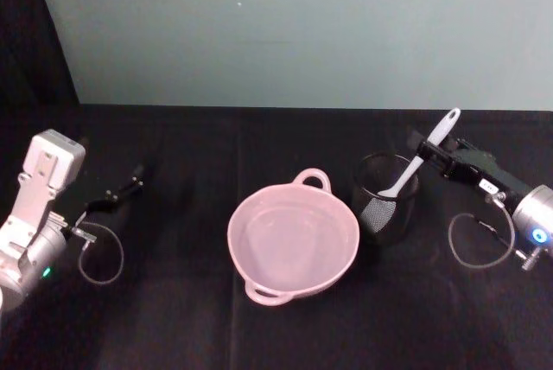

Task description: Use the one hand to pick up the spoon and stir the clear water in the bowl.

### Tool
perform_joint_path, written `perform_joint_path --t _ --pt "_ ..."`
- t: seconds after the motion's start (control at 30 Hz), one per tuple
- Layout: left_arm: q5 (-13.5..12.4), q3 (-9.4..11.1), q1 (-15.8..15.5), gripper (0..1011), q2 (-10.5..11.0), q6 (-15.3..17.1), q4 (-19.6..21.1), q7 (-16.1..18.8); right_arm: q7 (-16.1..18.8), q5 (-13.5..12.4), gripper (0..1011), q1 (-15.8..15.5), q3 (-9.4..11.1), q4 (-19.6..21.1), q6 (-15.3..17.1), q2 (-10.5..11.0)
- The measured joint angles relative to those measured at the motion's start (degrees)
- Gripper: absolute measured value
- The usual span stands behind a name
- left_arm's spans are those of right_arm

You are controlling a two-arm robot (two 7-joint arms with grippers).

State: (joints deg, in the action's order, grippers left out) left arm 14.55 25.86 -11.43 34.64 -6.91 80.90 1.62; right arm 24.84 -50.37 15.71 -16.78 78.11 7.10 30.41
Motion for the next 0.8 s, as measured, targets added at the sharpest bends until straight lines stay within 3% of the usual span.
perform_joint_path --t 0.13,0.33,0.5,0.67,0.8 --pt "0.0 0.0 0.0 1005 0.0 0.0 0.0 0.0 -0.5 0.0 863 -1.2 0.2 1.1 -0.4 0.8" --pt "0.0 0.0 0.0 1005 0.0 0.0 0.0 0.0 -2.0 0.3 1002 -3.8 1.5 4.6 -0.6 2.9" --pt "0.0 0.0 0.0 1005 0.0 0.0 0.0 0.0 -4.5 1.9 1003 -7.4 3.0 9.9 -0.8 5.7" --pt "0.0 0.0 0.0 1005 0.0 0.0 0.0 0.0 -12.1 8.8 1002 -10.9 4.2 15.9 -0.3 9.0" --pt "0.0 0.0 0.0 1005 0.0 0.0 0.0 0.0 -17.6 13.8 1002 -11.7 4.4 17.0 0.5 9.4"
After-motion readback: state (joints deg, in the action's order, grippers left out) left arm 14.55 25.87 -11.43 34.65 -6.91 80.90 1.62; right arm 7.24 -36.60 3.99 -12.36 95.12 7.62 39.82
